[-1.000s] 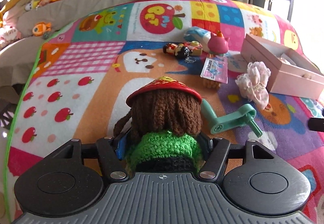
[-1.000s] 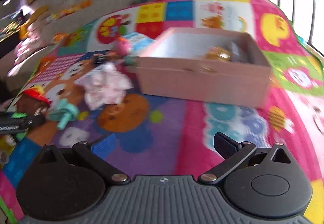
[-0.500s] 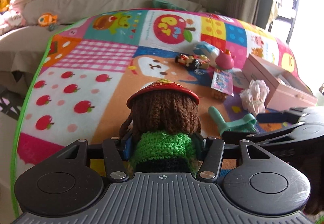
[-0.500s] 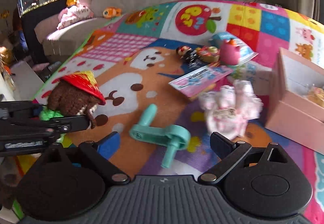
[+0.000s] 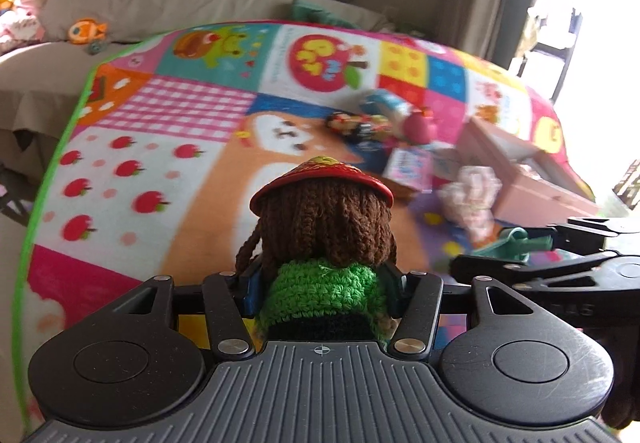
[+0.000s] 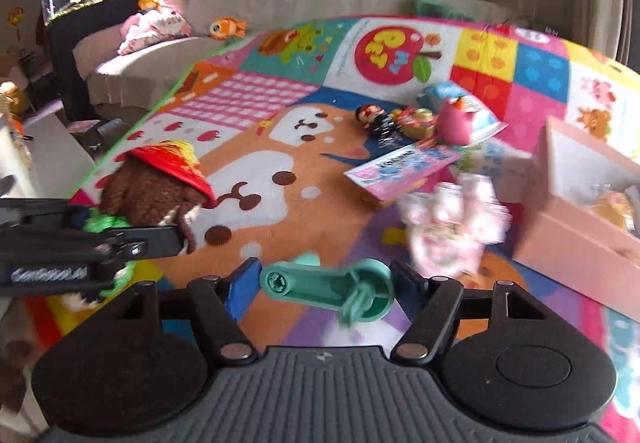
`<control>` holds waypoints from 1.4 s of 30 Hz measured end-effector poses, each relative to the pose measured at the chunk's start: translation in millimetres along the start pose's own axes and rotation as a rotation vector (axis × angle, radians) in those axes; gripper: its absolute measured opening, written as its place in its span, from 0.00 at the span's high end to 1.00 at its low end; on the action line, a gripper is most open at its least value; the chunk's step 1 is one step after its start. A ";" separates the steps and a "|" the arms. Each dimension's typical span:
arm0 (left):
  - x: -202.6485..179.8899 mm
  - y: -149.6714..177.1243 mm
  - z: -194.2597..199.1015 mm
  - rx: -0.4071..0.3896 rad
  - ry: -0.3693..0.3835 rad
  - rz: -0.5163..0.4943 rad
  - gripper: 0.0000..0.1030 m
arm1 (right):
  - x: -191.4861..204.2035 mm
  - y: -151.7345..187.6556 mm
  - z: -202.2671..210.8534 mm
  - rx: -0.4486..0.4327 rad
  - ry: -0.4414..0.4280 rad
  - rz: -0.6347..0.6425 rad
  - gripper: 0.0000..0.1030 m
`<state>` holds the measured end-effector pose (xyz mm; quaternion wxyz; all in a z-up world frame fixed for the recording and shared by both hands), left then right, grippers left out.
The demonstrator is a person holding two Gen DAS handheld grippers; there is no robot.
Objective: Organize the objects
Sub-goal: 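Place the doll into the pink box with the left tool while the right tool grasps the teal crank toy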
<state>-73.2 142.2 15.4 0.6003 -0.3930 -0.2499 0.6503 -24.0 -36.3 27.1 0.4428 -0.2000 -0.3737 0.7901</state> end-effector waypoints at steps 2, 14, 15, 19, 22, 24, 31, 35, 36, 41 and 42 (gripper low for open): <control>-16.8 1.1 5.4 -0.005 0.041 -0.002 0.43 | -14.3 6.3 24.4 -0.017 0.021 0.003 0.32; -133.5 5.6 -16.3 0.128 0.284 -0.190 0.43 | -137.9 41.1 150.0 -0.214 0.265 -0.245 0.32; -142.9 -0.9 -18.7 0.123 0.296 -0.213 0.43 | -146.8 44.4 155.0 -0.233 0.279 -0.272 0.32; -183.4 -49.7 -33.8 0.052 0.327 -0.298 0.43 | -176.7 56.0 163.4 -0.279 0.309 -0.358 0.32; -217.1 -95.7 -51.5 -0.039 0.340 -0.323 0.43 | -192.6 66.5 165.3 -0.297 0.320 -0.410 0.32; -234.9 -120.3 -69.0 -0.081 0.348 -0.289 0.43 | -199.3 72.7 166.3 -0.310 0.326 -0.427 0.32; -270.0 -110.0 -185.1 0.086 0.261 -0.292 0.42 | -214.1 81.0 165.9 -0.326 0.363 -0.438 0.32; -250.8 -92.7 -204.1 0.073 0.211 -0.261 0.44 | -217.4 80.2 162.9 -0.319 0.384 -0.418 0.32; -244.7 -94.1 -200.4 0.047 0.229 -0.235 0.44 | -217.9 80.5 161.6 -0.314 0.386 -0.418 0.32; -208.7 -116.2 -158.3 -0.092 0.310 -0.110 0.44 | -220.5 66.4 152.4 -0.305 0.367 -0.408 0.32; -200.3 -117.2 -149.1 -0.112 0.322 -0.096 0.44 | -221.3 58.5 152.6 -0.315 0.355 -0.406 0.32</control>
Point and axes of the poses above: each gripper's, at about its wrist camera, not at the fingertips, and z roughly against the way its jaws point, x to its left, y to its underside, the point moved 4 cm from there along -z, roughly the way its jaws point, and after that the axes turned 1 degree about -z, right-handed, at the moved point
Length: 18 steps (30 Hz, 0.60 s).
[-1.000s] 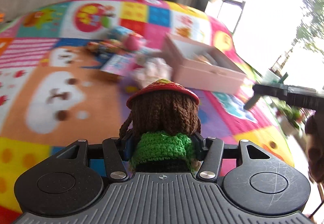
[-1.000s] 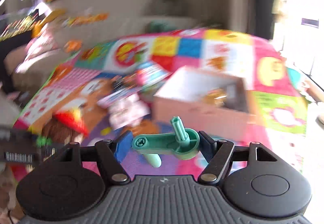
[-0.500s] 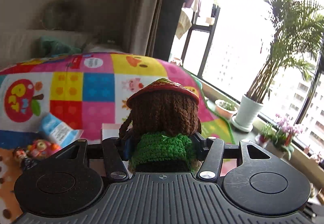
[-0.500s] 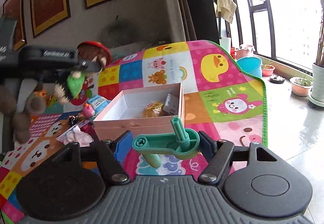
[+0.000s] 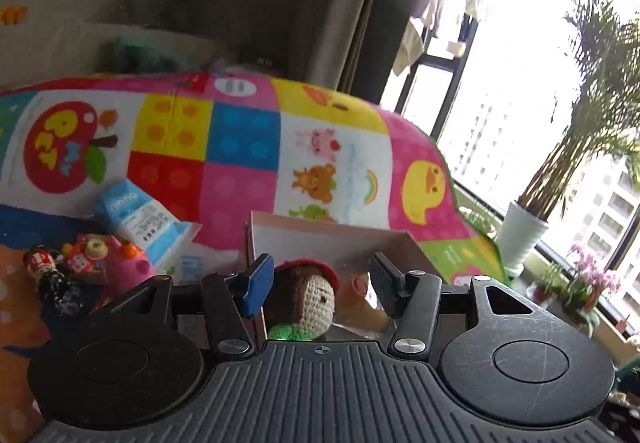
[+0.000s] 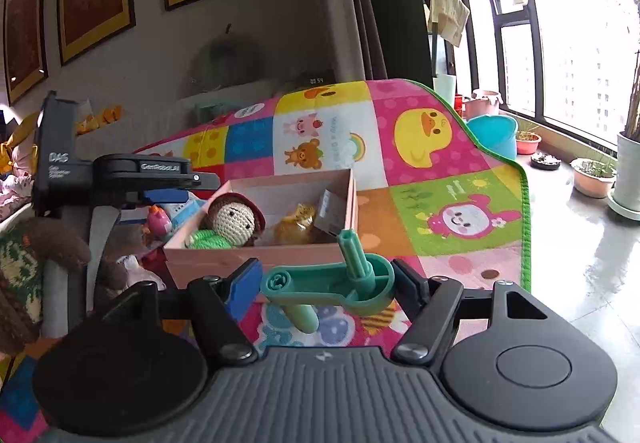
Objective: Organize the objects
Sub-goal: 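Place the doll into the pink box with the left tool while the right tool grasps the teal crank toy, then grasp the Volcano card pack with the left tool while the right tool drops the teal toy in the box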
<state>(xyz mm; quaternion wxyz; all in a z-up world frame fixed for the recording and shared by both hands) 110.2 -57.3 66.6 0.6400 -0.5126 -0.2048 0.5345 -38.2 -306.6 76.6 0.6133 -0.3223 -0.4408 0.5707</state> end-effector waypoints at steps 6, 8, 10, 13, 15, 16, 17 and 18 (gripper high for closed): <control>26.9 -4.3 56.1 -0.075 -0.043 0.008 0.44 | 18.5 -76.7 -36.0 -0.087 -0.101 -0.045 0.31; 44.2 3.5 71.0 -0.064 -0.082 -0.010 0.44 | 22.2 -93.6 -59.5 -0.049 -0.147 -0.084 0.15; 67.9 13.3 85.9 -0.051 -0.129 0.001 0.44 | 25.1 -95.4 -70.4 -0.034 -0.106 -0.108 0.14; 109.4 29.9 103.3 -0.011 -0.197 0.126 0.44 | 37.5 -71.4 -67.6 -0.026 -0.119 -0.057 0.03; 124.6 39.8 109.2 0.016 -0.196 0.208 0.44 | 48.2 -42.4 -65.3 0.003 -0.103 0.000 0.02; 126.2 44.9 112.0 0.026 -0.177 0.224 0.44 | 53.6 -26.3 -65.3 0.029 -0.092 0.033 0.02; 123.4 48.3 112.1 0.033 -0.152 0.217 0.44 | 58.0 -9.7 -65.4 0.056 -0.081 0.055 0.02; 118.4 50.6 110.8 0.040 -0.132 0.192 0.44 | 61.4 5.7 -66.5 0.085 -0.074 0.069 0.02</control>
Point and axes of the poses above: each gripper's, at about its wrist camera, not at the fingertips, and z roughly against the way its jaws point, x to its left, y to its underside, the point moved 4 cm from there along -z, roughly the way its jaws point, and after that the axes turned 1 degree about -z, right-handed, at the moved point
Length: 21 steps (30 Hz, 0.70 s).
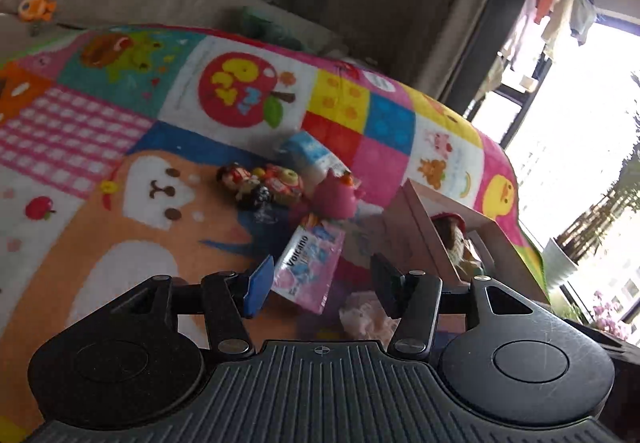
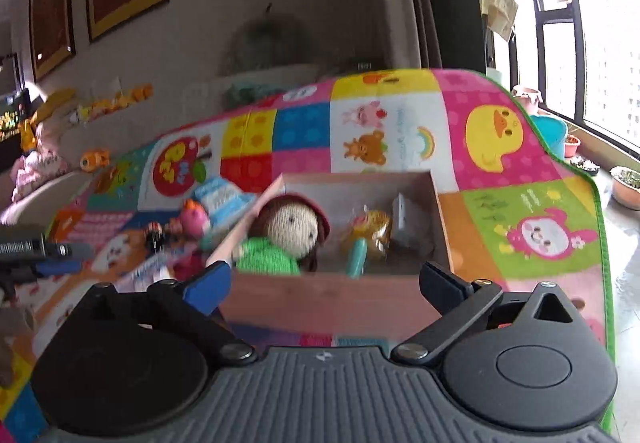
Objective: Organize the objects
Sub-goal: 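Grasp the Volcano card pack with the left tool while the right tool drops the teal toy in the box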
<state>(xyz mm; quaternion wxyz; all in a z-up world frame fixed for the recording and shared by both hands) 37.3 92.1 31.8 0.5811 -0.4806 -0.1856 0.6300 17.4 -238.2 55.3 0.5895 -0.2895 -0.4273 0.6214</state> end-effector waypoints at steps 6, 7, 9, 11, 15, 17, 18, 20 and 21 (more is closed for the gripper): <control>-35.7 -4.3 -32.3 0.012 -0.029 -0.323 0.44 | 11.0 52.2 -5.5 0.090 -0.002 -0.013 0.02; -36.8 -6.9 -43.2 0.024 -0.051 -0.352 0.44 | 10.1 55.1 -7.4 0.103 0.004 -0.024 0.02; -37.6 -10.2 -64.4 0.061 -0.082 -0.400 0.44 | 8.0 54.1 -6.3 0.099 0.011 -0.037 0.02; -35.6 -10.0 -85.2 0.106 -0.105 -0.432 0.44 | 6.5 54.4 -6.4 0.103 0.012 -0.045 0.02; -25.6 -6.1 -119.8 0.200 -0.137 -0.402 0.44 | 5.0 53.6 -6.5 0.100 -0.005 -0.055 0.02; -19.2 -4.5 -128.2 0.210 -0.157 -0.376 0.43 | 3.9 53.8 -7.8 0.105 -0.009 -0.064 0.02; -16.0 -3.7 -129.8 0.208 -0.159 -0.359 0.43 | 3.3 53.7 -7.9 0.105 -0.009 -0.069 0.02; -11.1 -3.8 -126.7 0.188 -0.158 -0.323 0.50 | 1.9 54.5 -8.6 0.110 -0.011 -0.080 0.02; -9.0 -3.2 -123.0 0.181 -0.161 -0.310 0.52 | 1.4 54.8 -8.9 0.113 -0.011 -0.083 0.02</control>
Point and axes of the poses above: each gripper's, at about its wrist camera, not at the fingertips, and z roughly against the way its jaws point, x to its left, y to its underside, the point moved 4 cm from there along -z, roughly the way its jaws point, and after that the axes turned 1 degree about -z, right-handed, at the moved point
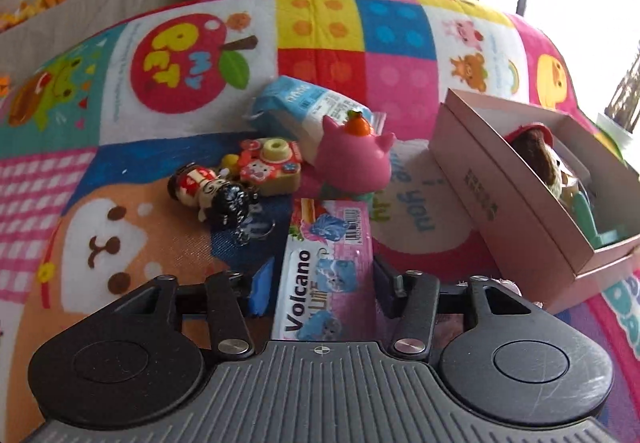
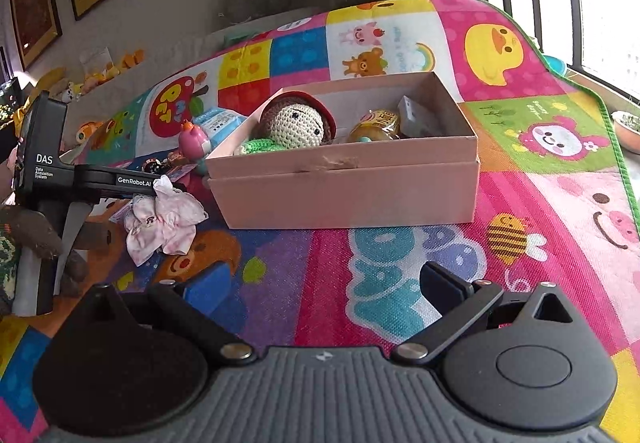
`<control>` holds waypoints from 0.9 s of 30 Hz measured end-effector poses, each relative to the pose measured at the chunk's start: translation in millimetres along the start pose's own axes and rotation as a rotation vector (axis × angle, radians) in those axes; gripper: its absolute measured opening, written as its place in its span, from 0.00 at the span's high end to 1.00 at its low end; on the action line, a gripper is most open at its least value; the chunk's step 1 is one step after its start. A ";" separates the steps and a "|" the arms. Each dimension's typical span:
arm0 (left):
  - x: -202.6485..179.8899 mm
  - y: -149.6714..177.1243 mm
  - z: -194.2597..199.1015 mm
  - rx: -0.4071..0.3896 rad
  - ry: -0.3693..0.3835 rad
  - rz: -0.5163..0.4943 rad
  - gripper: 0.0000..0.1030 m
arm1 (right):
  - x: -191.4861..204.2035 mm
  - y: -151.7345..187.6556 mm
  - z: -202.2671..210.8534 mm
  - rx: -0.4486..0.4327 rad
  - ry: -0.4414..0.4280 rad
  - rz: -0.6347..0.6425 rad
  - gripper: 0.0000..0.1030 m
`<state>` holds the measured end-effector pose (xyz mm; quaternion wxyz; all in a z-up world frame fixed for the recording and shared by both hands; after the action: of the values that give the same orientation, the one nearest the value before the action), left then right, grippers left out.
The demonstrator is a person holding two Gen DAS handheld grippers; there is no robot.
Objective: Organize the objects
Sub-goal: 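Grasp the Volcano card pack with the left tool while the right tool drops the teal toy in the box, then carry the Volcano pack with the left tool while the right tool grasps the blue snack packet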
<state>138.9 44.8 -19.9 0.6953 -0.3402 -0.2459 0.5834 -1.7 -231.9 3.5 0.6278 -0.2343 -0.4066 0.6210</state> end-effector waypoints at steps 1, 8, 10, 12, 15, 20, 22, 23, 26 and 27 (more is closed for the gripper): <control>1.7 1.5 4.6 -0.010 -0.007 0.008 0.53 | -0.3 0.2 -0.4 0.002 0.002 -0.002 0.02; 23.1 50.0 67.9 -0.021 0.047 0.119 0.53 | 8.4 -0.6 -7.7 0.044 0.028 0.049 0.02; 33.9 63.0 84.4 -0.036 0.052 0.140 0.53 | 21.7 -8.2 -8.8 0.048 0.022 0.097 0.02; 46.6 70.8 93.3 -0.069 0.023 0.144 0.53 | 43.8 -27.3 -6.6 0.038 -0.029 0.154 0.02; 69.9 76.5 97.7 -0.115 0.032 0.236 0.53 | 83.3 -73.7 -11.5 0.032 -0.119 0.191 0.02; 85.3 77.9 98.0 -0.140 0.090 0.335 0.53 | 147.7 -152.2 -76.8 0.143 -0.168 0.189 0.00; 85.4 79.2 98.8 -0.147 0.090 0.338 0.53 | 171.3 -174.7 -118.3 0.180 -0.121 0.215 0.00; 86.2 80.0 99.3 -0.151 0.093 0.344 0.53 | 181.5 -183.3 -142.6 0.200 -0.096 0.228 0.00; 88.5 82.2 100.3 -0.160 0.102 0.365 0.53 | 199.3 -198.0 -208.9 0.225 0.005 0.218 0.00; 88.9 82.5 100.5 -0.163 0.101 0.371 0.53 | 203.2 -200.0 -229.1 0.235 0.034 0.210 0.01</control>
<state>29.1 157.8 -22.4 0.5577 -0.4636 -0.1902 0.6617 279.0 -10.2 79.7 0.5895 -0.2112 -0.2937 0.7222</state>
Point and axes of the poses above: each gripper's, at about its wrist camera, not at the fingertips, and z roughly against the way its jaws point, x to its left, y to its underside, the point moved 4 cm from there along -z, roughly the way its jaws point, and after that the axes turned 1 degree about -z, right-handed, at the moved point
